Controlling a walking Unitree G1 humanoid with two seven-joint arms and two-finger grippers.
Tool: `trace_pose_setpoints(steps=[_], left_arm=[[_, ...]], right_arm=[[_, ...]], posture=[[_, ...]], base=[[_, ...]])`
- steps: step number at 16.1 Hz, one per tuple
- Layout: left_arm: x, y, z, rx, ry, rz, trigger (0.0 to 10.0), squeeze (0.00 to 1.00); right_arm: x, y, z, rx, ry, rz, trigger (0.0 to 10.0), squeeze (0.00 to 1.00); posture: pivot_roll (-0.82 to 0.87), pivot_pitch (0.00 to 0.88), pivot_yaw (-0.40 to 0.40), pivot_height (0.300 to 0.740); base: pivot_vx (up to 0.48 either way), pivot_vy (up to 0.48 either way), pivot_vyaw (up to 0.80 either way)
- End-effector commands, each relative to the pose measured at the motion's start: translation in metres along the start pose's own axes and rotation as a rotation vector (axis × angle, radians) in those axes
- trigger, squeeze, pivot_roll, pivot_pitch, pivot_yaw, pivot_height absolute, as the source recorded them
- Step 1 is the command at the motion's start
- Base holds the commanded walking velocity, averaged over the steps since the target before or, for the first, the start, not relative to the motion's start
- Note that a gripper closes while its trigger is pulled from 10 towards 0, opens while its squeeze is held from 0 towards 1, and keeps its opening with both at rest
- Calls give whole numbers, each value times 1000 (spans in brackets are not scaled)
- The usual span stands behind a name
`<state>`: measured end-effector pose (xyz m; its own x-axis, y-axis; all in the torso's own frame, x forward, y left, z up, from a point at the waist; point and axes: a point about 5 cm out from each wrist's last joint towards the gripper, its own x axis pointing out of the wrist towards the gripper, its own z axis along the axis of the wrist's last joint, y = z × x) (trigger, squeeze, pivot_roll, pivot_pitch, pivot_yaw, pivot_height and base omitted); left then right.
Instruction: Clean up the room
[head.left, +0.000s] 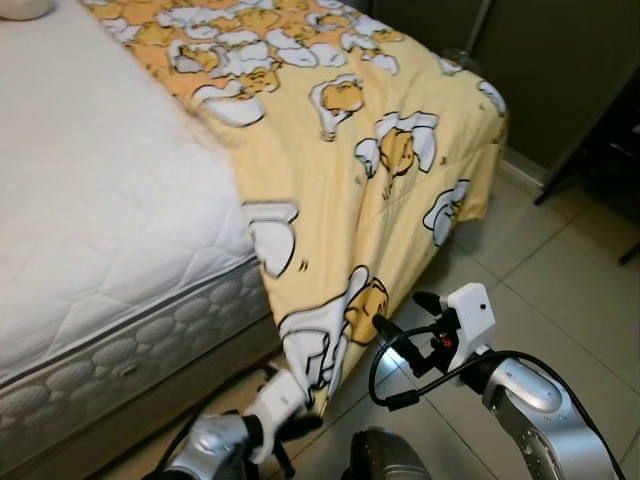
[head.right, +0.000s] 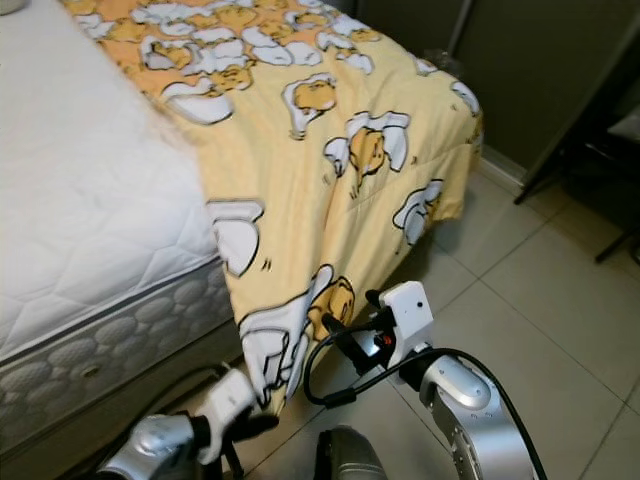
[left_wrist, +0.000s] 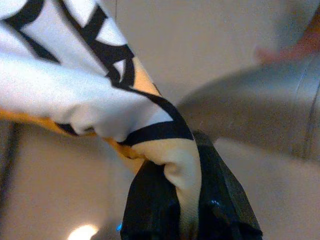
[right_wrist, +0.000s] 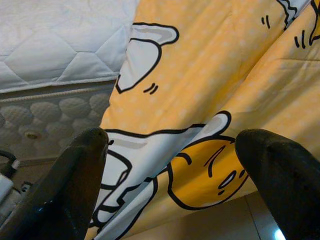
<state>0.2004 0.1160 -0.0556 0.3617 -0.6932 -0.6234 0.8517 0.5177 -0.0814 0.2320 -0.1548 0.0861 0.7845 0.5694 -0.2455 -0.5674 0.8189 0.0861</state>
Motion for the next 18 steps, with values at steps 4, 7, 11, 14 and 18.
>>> trace_pose_setpoints(steps=[4, 7, 11, 14, 18], left_arm=[[7, -20, -26, 64, 241, -16, 10000, 0], [12, -32, -33, 285, 376, -63, 10000, 0], [27, -49, -26, 440, 422, -105, 10000, 0], [36, -62, -23, 466, 414, -74, 10000, 0], [44, -69, -15, 508, 390, -41, 10000, 1000]], right_arm=[[-2, 2, -2, -7, 20, 24, 10000, 0], [-7, 5, -6, -4, 40, 47, 10000, 0], [-11, 6, -7, -14, 52, 52, 10000, 0], [-12, 1, -4, -27, 46, 32, 10000, 0], [-11, 5, -1, -34, 36, 52, 10000, 0]], posture=[[-215, 95, -66, 667], [-224, 99, -71, 667], [-247, 97, -74, 667], [-273, 93, -69, 667], [-292, 94, -72, 667]], base=[[0, 0, 0], [0, 0, 0], [0, 0, 0], [0, 0, 0], [0, 0, 0]])
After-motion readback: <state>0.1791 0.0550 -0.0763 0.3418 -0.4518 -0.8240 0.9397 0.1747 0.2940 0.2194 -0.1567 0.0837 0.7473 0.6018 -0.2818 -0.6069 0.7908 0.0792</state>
